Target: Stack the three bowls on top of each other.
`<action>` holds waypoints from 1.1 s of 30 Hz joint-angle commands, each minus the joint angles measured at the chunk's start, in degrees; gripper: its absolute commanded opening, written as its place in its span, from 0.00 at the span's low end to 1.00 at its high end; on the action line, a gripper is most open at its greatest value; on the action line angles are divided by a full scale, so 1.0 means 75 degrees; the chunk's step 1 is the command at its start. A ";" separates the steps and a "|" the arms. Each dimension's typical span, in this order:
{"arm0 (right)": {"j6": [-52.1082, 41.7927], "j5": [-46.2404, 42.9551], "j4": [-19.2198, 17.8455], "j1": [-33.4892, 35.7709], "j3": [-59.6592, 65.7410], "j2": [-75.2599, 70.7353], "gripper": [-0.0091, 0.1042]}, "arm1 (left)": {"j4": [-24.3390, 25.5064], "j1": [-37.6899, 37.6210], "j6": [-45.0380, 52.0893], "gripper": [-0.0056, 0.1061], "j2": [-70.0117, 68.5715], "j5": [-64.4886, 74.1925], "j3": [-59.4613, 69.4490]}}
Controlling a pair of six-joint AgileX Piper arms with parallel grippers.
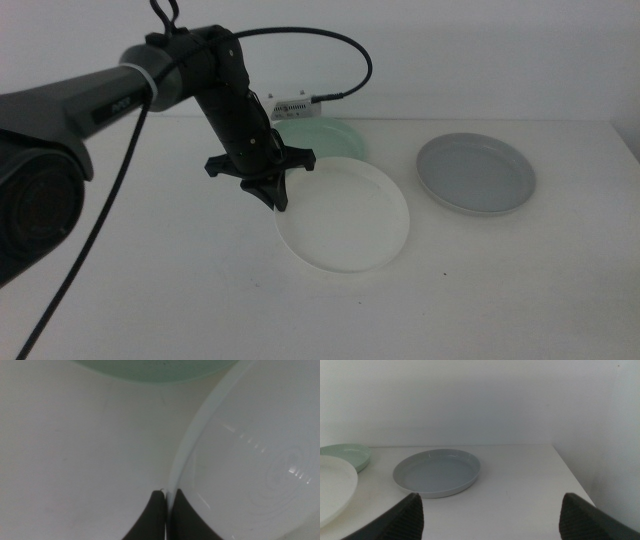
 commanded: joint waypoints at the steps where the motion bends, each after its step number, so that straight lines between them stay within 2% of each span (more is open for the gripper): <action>1: -0.0017 -0.0064 -0.0072 -0.0014 0.0032 -0.0036 0.89 | -0.0188 -0.0051 -0.0063 0.03 0.0066 0.0011 -0.0106; 25: -0.0017 -0.0064 -0.0072 -0.0014 0.0032 -0.0036 0.89 | -0.0339 -0.0051 0.0351 0.03 0.0191 0.0011 0.0468; 29: -0.0017 -0.0064 -0.0072 -0.0014 0.0032 -0.0036 0.89 | -0.0339 -0.0037 0.0503 0.17 0.0191 0.0011 0.0468; 33: -0.0017 -0.0064 -0.0072 -0.0014 0.0032 -0.0036 0.89 | -0.0339 -0.0037 0.0503 0.43 0.0191 0.0011 0.0468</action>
